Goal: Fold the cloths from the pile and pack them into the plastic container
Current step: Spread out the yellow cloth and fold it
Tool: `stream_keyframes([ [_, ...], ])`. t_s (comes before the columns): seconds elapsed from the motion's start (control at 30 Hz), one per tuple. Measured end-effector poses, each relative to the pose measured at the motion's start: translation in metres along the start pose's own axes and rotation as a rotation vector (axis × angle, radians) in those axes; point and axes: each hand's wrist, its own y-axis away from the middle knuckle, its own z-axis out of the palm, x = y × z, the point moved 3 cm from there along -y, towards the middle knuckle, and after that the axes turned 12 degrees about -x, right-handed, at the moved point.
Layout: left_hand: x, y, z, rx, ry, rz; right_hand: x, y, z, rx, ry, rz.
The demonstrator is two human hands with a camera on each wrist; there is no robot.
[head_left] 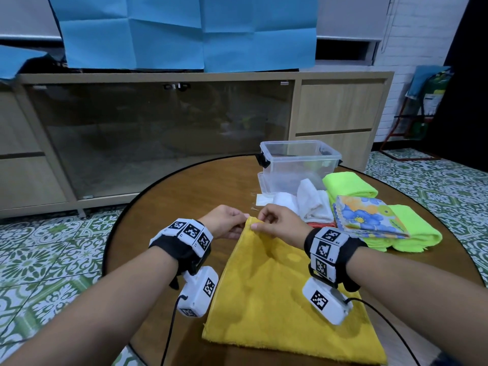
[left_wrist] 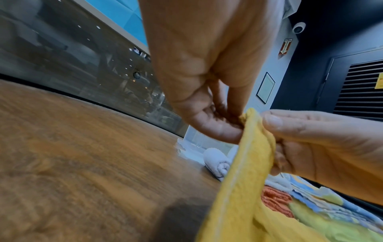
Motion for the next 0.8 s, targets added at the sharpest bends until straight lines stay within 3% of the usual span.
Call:
stream_keyframes([
  [0.13, 0.001, -0.001, 0.0, 0.031, -0.026, -0.011, -0.003, 0.002, -0.002, -0.032, 0.055, -0.054],
  [0.57, 0.006, -0.002, 0.001, -0.012, -0.155, 0.031, -0.003, 0.002, -0.005, -0.029, 0.14, -0.005],
  [0.7, 0.009, -0.002, 0.002, -0.012, -0.357, 0.069, -0.004, 0.002, -0.01, -0.008, 0.142, -0.009],
  [0.8, 0.01, -0.003, 0.0, -0.029, -0.45, 0.09, -0.006, 0.004, -0.014, -0.096, 0.082, 0.021],
])
